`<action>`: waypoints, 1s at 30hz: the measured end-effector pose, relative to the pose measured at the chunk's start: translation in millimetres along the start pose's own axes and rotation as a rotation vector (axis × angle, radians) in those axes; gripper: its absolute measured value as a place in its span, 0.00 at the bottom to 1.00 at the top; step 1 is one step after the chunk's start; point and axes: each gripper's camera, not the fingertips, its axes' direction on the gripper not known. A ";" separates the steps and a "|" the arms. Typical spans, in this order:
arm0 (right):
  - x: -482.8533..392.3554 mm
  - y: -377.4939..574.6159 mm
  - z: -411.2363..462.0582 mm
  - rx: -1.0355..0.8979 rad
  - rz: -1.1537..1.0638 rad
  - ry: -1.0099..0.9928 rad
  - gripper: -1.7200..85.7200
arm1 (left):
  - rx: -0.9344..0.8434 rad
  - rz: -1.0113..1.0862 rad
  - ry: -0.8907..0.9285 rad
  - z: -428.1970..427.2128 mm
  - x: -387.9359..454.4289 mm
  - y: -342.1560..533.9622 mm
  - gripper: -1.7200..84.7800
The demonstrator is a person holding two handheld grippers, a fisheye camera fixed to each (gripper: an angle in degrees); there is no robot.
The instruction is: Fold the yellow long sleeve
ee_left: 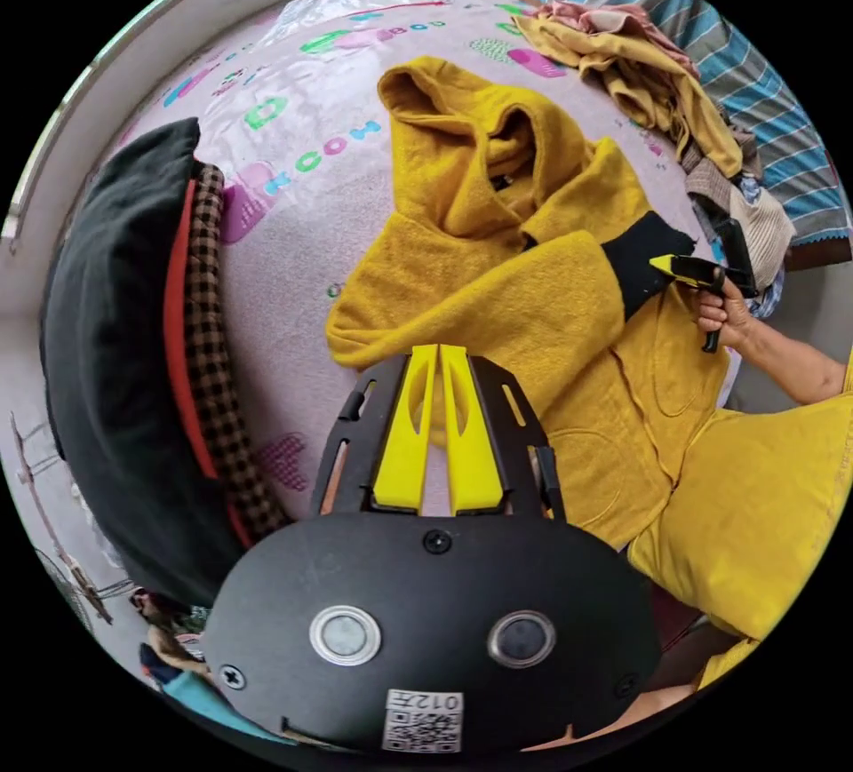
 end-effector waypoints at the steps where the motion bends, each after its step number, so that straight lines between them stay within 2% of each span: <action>1: -6.3 -3.0 5.0 -0.002 -0.030 0.019 0.02 | 0.006 -0.036 -0.007 11.5 9.7 15.2 0.02; 5: -40.7 -19.5 27.8 -0.035 -0.216 0.155 0.02 | 0.028 -0.143 0.032 46.0 27.4 49.5 0.02; 8: -34.2 -32.2 48.3 -0.072 -0.110 0.209 0.03 | 0.011 -0.236 0.033 76.1 29.2 67.3 0.02; 10: -16.8 -30.8 63.2 -0.132 0.027 0.155 0.04 | 0.061 -0.324 0.076 87.4 23.7 81.5 0.02; 12: -16.1 -22.3 64.7 -0.120 0.046 0.091 0.04 | 0.095 -0.354 0.115 91.9 19.0 90.8 0.02; 14: -27.0 -12.2 62.4 -0.077 0.029 0.140 0.04 | 0.127 -0.376 0.145 96.7 15.3 100.9 0.03; 17: -60.9 1.6 52.5 0.097 -0.060 0.389 0.04 | 0.182 -0.398 0.177 103.7 13.9 118.3 0.03; 18: -83.0 1.2 56.3 0.162 -0.154 0.478 0.04 | 0.203 -0.403 0.175 105.9 15.9 125.0 0.03; 20: -122.7 -11.4 84.6 0.148 -0.369 0.520 0.04 | 0.233 -0.400 0.145 108.2 23.0 133.9 0.03; 22: -170.1 -41.3 146.3 0.040 -0.594 0.416 0.03 | 0.265 -0.382 0.061 110.2 38.9 143.3 0.03; 24: -199.2 -68.7 202.2 -0.059 -0.685 0.282 0.03 | 0.279 -0.363 -0.015 111.9 52.9 148.6 0.03; 27: -239.5 -112.6 305.4 -0.255 -0.719 0.126 0.03 | 0.296 -0.357 -0.115 116.2 72.6 157.7 0.03; 30: -266.2 -139.6 412.8 -0.532 -0.679 0.152 0.03 | 0.322 -0.348 -0.183 122.0 87.1 168.4 0.03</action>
